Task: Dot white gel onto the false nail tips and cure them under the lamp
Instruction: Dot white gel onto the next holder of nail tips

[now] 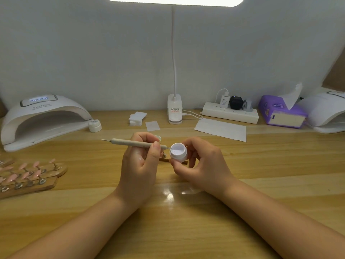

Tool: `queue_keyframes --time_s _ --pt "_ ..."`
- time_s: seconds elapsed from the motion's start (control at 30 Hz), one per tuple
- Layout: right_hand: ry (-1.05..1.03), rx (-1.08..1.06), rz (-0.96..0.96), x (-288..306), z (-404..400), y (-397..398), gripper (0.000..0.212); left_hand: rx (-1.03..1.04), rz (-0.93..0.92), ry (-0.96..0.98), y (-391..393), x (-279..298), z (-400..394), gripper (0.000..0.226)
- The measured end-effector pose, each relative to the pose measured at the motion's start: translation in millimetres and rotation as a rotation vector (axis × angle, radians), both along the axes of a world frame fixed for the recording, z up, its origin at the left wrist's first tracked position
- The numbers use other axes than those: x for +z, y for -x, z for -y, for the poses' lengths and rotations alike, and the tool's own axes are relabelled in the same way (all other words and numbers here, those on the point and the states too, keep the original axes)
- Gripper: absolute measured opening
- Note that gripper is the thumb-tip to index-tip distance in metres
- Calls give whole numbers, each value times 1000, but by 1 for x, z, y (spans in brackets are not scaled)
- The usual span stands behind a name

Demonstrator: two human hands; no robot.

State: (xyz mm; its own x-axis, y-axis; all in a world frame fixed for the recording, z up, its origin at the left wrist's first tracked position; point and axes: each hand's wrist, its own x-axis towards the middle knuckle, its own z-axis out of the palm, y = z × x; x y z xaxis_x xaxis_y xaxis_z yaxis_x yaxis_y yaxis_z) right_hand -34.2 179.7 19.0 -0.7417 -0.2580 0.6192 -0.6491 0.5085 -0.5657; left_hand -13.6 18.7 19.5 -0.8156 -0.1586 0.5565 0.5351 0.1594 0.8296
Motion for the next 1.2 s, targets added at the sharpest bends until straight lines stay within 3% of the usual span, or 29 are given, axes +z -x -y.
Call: queue_keyframes --time_s 0.37,0.73,0.93,1.2 --pt "26 -29 6 -1 -1 2 29 16 -28 -11 3 -2 1 4" --pt "88 -294 75 2 -27 28 42 1 -35 -7 4 -3 1 5" --pt "-58 -539 315 -2 -48 43 47 -18 -26 -6 5 -4 1 6" --pt "-241 -568 434 -3 -45 46 36 -18 -29 3 5 -5 2 6"
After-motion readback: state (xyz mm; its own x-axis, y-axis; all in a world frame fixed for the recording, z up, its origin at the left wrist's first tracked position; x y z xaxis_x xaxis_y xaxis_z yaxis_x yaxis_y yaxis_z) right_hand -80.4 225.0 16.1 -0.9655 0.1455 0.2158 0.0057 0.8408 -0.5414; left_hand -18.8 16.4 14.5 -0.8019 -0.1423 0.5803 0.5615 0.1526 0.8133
